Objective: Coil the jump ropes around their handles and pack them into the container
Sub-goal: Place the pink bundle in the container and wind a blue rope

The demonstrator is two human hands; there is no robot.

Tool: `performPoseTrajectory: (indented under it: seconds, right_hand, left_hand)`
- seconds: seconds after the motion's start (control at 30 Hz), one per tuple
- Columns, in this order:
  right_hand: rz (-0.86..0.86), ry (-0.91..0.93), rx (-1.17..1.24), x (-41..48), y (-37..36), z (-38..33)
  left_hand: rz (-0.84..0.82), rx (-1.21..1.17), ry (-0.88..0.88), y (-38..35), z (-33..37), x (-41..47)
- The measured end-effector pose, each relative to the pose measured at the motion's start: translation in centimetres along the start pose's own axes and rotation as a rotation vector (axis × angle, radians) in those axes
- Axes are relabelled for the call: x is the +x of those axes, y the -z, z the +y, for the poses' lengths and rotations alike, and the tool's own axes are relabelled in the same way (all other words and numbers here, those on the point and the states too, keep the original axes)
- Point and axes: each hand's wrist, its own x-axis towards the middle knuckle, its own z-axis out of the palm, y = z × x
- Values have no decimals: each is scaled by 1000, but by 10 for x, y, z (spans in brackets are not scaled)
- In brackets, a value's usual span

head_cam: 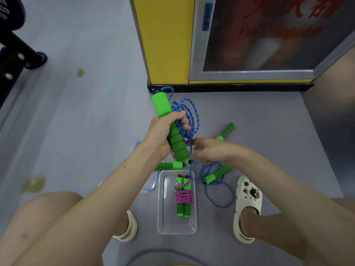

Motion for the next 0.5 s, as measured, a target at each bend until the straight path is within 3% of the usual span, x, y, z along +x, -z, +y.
performPoseTrajectory:
  seconds: [0.07, 0.2, 0.5]
  right_hand:
    - [13, 45, -39, 7, -6, 3]
    - [250, 30, -199, 11, 6, 8]
    - [415, -35, -78, 8, 15, 23]
  left_hand:
    - [-20, -46, -22, 1, 2, 1]
    - [15, -9, -108, 7, 15, -2]
    - [150, 105, -201, 35, 27, -5]
